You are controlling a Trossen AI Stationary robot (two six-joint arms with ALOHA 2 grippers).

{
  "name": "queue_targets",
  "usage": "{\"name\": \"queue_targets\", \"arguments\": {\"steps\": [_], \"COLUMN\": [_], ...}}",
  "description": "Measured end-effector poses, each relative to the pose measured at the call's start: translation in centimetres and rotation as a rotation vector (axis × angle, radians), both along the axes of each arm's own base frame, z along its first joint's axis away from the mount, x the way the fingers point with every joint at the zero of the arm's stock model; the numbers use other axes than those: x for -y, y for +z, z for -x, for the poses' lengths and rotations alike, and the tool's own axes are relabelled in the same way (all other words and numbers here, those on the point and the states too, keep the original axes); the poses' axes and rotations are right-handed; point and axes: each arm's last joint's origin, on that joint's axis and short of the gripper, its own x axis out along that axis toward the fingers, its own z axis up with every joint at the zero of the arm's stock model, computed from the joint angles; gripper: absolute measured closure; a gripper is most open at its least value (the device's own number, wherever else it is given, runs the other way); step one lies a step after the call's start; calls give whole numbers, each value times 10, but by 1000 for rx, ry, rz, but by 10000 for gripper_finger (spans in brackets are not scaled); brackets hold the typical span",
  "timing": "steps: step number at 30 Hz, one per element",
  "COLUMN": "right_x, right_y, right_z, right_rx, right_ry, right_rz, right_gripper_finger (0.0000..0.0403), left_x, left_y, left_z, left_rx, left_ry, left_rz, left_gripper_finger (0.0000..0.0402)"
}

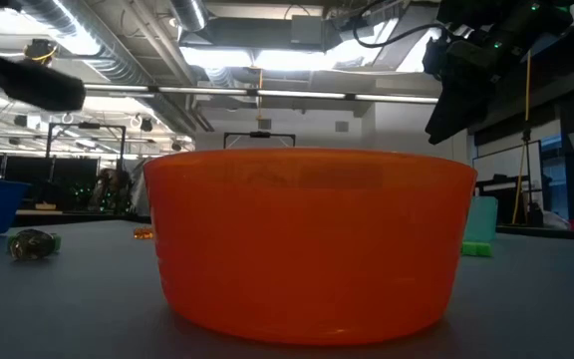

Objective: Sort Halloween decoration
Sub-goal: Put the brown skull toy into the red bin

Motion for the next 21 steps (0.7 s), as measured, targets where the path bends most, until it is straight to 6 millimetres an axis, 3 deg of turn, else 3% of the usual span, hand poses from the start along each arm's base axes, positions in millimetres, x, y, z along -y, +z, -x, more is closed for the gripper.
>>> {"name": "queue_targets", "arguments": {"steps": [11,21], "right_x": [0,0], "right_y": [0,0], "right_z": [0,0], "right_rx": [0,0], "right_ry": [0,0], "right_rz": [0,0], "right_gripper_finger": [164,164], "left_x": [6,26], "left_y": [30,33], "left_z": [9,30], "left_rx": [-83,-147], "left_ry": [132,283], "left_rz": [-100,-123], "left_gripper_finger": [357,357]}}
